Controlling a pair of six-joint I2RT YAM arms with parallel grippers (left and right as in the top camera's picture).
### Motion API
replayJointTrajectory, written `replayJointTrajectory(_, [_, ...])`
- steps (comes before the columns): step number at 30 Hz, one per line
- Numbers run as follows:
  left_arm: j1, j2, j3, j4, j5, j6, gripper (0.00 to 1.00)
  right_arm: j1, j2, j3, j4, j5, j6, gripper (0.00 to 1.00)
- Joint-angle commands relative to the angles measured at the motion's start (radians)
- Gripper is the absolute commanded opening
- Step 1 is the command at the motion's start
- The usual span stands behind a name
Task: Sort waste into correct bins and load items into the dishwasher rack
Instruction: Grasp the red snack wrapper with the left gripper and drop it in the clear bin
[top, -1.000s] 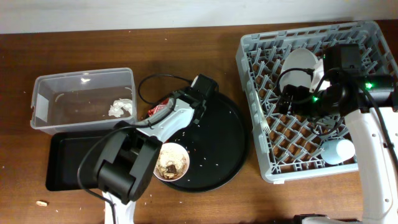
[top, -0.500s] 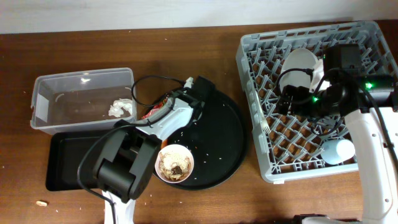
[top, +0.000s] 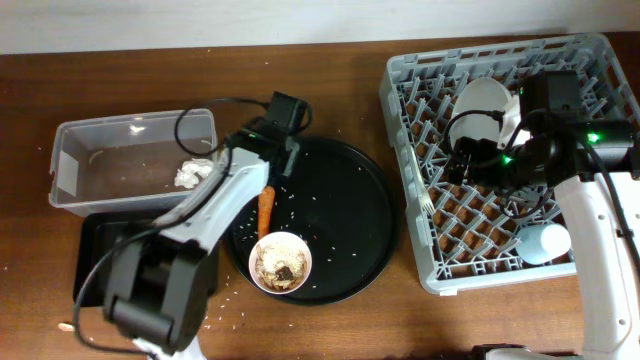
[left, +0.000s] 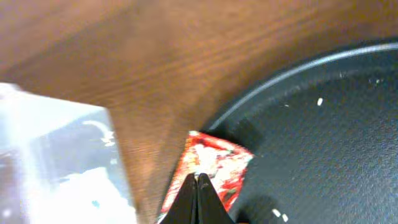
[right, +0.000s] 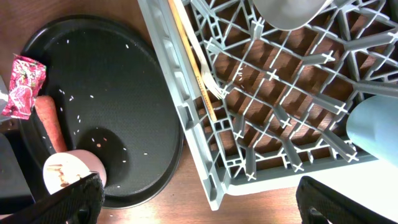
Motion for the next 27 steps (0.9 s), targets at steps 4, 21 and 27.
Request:
replayJointTrajectory(4, [0.240,0.029,0.007,-0.051,0.468,0.129,0.58,-0.006,-0.019,0.002,0.000,0.009,-0.003,0.98])
replayJointTrajectory(21, [0.253,-0.016,0.115,-0.242,0.465,0.182,0.00,-0.006,-0.019,0.002,0.000,0.009,-0.003,0.98])
replayJointTrajectory(27, [0.533,-0.151,0.130,-0.336,0.314,-0.049,0.00,-0.006,-0.019,0.002,-0.004,0.009,-0.003,0.98])
